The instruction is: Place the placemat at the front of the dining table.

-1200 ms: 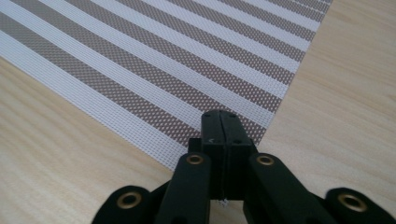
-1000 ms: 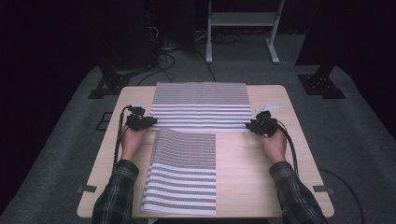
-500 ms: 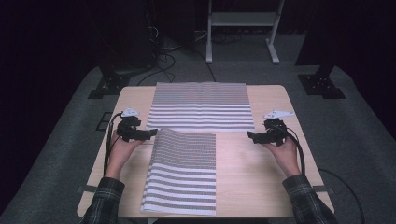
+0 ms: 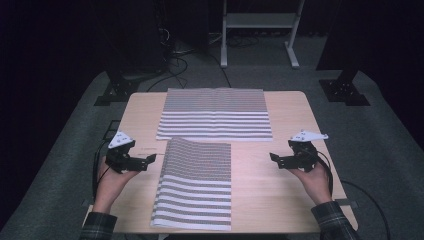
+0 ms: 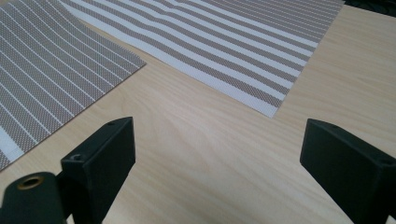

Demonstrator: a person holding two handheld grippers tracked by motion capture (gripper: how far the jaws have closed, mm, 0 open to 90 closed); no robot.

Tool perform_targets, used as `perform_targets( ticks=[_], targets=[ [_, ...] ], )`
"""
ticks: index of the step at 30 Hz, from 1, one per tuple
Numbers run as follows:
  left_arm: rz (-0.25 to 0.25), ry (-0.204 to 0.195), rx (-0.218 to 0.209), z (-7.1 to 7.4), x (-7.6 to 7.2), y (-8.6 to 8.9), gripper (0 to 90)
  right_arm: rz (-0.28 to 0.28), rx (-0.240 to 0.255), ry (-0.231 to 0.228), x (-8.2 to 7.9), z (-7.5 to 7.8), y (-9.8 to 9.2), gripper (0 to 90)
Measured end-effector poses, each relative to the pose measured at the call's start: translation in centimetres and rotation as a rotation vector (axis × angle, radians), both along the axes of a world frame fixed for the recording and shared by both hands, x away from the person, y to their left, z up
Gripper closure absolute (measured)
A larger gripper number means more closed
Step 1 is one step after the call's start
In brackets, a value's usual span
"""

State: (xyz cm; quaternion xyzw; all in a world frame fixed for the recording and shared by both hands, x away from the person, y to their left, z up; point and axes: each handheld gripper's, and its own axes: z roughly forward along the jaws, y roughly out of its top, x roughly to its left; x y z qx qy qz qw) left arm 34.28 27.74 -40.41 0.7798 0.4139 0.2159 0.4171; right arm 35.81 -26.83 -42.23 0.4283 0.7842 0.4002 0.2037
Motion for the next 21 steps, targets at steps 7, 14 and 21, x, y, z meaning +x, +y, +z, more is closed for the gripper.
perform_targets(
  ticks=[7,14,21],
  targets=[
    [0.005,0.007,0.022,-1.0,-3.4,1.3,0.6,-0.004,0.011,0.007,-2.6,-0.5,-1.3,9.3],
    [0.014,0.044,0.053,-2.7,-5.9,2.2,0.6,-0.005,-0.014,0.026,-5.1,-1.8,-2.4,9.3],
    [0.018,0.105,0.077,-5.2,-7.6,2.9,0.6,-0.017,-0.042,0.074,-7.7,-3.6,-3.9,9.3]
  ],
)
